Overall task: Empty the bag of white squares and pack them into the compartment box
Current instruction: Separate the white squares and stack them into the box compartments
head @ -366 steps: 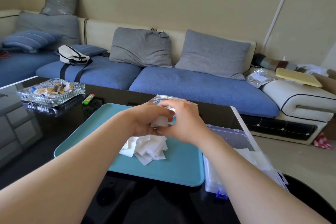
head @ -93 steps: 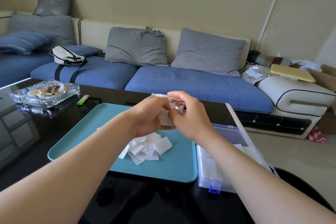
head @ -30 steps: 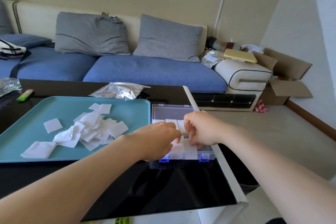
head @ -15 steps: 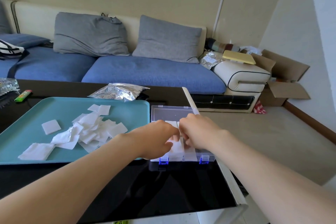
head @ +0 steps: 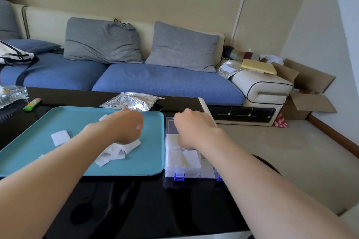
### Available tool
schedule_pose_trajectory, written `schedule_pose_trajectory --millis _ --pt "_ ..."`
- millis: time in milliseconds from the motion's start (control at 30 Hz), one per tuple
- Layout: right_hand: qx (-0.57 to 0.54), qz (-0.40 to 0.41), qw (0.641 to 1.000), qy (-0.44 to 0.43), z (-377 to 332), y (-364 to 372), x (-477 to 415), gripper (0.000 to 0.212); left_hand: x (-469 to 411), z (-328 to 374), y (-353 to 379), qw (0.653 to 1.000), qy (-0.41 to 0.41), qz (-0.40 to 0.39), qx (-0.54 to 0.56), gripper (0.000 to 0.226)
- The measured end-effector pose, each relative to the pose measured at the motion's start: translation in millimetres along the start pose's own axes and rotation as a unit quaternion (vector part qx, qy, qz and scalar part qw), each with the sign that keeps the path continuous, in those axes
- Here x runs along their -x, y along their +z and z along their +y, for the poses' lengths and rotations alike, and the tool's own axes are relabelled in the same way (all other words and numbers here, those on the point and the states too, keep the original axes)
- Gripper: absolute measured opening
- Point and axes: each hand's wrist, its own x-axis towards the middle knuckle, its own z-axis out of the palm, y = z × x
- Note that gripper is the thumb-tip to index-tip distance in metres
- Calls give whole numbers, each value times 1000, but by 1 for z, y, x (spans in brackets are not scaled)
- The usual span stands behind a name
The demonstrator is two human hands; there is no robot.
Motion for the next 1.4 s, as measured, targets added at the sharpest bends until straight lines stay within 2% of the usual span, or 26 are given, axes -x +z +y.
schedule_pose_trajectory --millis 133,233,333,400,433,467,567,733,800,900,933,1000,1133,1200,1267,1400 --pt "-81 34 996 -15 -32 4 -24 21 -3 -34 3 998 -32 -47 -38 36" --pt "-136 33 990 -28 -52 12 -43 21 -4 -47 6 995 -63 -80 -12 48" --pt "-152 18 988 -34 -65 22 -62 22 -4 -58 8 990 -86 -109 18 69" --pt "-167 -12 986 -22 -72 29 -72 16 -4 -63 8 989 -89 -113 17 75" --pt "-171 -34 985 -16 -76 33 -77 8 -4 -65 8 990 -87 -113 19 73" --pt "-175 -57 983 -11 -78 36 -81 10 -5 -66 9 990 -82 -112 22 69" --pt "-177 -118 977 -7 -85 43 -90 31 -8 -70 12 992 -68 -96 37 51" --pt "-163 -144 976 -23 -94 44 -93 39 -11 -75 13 994 -54 -80 55 36" --pt "-175 -139 974 -26 -95 43 -97 39 -15 -76 12 995 -59 -63 48 37" --pt "-241 -135 961 -23 -90 44 -104 13 -23 -84 15 994 -103 -29 34 38" --pt "-272 -144 951 -19 -87 44 -104 12 -24 -88 16 992 -123 -20 34 37" --pt "-316 -154 936 -21 -83 44 -102 21 -24 -95 19 988 -150 -25 33 30" --pt "-344 -145 927 -25 -79 46 -99 39 -20 -98 24 980 -181 -60 62 50" --pt "-352 -143 924 -30 -76 49 -99 37 -20 -99 23 979 -181 -62 73 55" --pt "-352 -136 925 -32 -72 50 -99 29 -17 -97 19 981 -169 -65 67 50" --pt "-325 -105 940 -30 -67 49 -98 35 -18 -96 18 988 -139 -36 49 33"
